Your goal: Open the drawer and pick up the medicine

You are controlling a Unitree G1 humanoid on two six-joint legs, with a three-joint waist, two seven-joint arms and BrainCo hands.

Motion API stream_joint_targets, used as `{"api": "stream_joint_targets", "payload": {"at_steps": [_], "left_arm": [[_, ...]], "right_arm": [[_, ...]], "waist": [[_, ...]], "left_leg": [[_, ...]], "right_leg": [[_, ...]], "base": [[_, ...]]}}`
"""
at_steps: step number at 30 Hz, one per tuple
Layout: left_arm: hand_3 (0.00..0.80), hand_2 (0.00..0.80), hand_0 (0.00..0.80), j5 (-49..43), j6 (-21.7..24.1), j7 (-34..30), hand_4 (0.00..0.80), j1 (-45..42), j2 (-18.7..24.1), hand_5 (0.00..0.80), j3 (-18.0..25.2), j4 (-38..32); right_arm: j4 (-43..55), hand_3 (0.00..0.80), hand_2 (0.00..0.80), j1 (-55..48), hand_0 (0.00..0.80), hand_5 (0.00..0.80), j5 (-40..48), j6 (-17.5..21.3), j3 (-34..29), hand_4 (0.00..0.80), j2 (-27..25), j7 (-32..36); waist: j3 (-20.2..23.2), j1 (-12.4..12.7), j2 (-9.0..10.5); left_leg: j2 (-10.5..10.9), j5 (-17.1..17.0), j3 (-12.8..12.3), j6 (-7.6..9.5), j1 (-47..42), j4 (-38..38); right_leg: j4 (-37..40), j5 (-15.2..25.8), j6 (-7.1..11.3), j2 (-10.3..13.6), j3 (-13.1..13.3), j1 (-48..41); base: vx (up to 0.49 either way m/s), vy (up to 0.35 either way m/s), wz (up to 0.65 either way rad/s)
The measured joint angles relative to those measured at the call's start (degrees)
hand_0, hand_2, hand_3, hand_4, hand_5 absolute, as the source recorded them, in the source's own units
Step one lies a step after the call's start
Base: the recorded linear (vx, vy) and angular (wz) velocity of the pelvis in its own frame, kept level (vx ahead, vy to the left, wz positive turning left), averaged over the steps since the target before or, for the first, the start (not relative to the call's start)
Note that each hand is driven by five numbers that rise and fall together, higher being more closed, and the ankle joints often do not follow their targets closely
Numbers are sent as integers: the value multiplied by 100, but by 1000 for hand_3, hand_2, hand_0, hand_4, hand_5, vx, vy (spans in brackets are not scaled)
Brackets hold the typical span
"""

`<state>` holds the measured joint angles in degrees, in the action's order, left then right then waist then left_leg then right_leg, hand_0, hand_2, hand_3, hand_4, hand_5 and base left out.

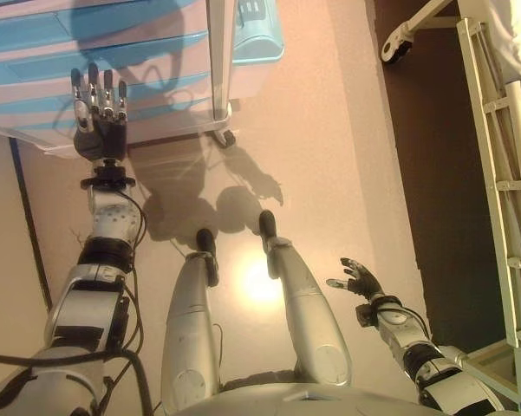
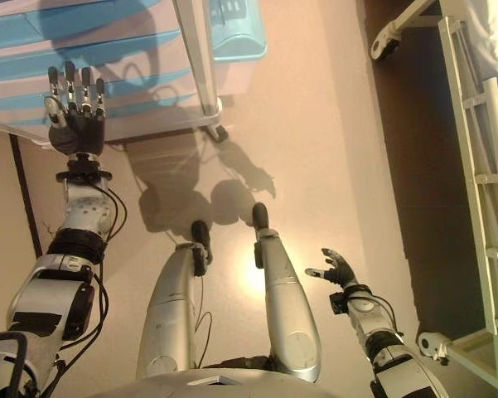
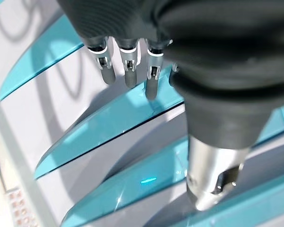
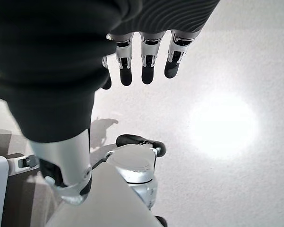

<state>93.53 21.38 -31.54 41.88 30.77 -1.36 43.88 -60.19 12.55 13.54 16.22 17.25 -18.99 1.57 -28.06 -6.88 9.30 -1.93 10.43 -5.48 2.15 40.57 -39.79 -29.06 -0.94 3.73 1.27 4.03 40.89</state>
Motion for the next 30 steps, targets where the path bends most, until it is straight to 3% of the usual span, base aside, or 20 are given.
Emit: {"api": "stream_joint_targets", "payload": {"at_steps": [13,30], "left_arm": [[0,0,0,751,-5,-40,0,204,171,0,127,24],[0,0,0,609,-379,78,0,221,463,0,225,307]], "right_arm": [[5,0,0,-114,0,0,4,9,160,0,15,-10],[102,0,0,-133,0,0,101,3,175,0,82,-9]], "waist": [[-126,41,52],[-151,191,46]], "left_leg": [[6,53,46,0,-118,-23],[0,57,158,-15,-224,-14]], "right_leg": [[46,17,17,5,-50,-195],[176,2,-7,9,-186,-424]], "base": [[8,-20,1],[3,-34,3]]}}
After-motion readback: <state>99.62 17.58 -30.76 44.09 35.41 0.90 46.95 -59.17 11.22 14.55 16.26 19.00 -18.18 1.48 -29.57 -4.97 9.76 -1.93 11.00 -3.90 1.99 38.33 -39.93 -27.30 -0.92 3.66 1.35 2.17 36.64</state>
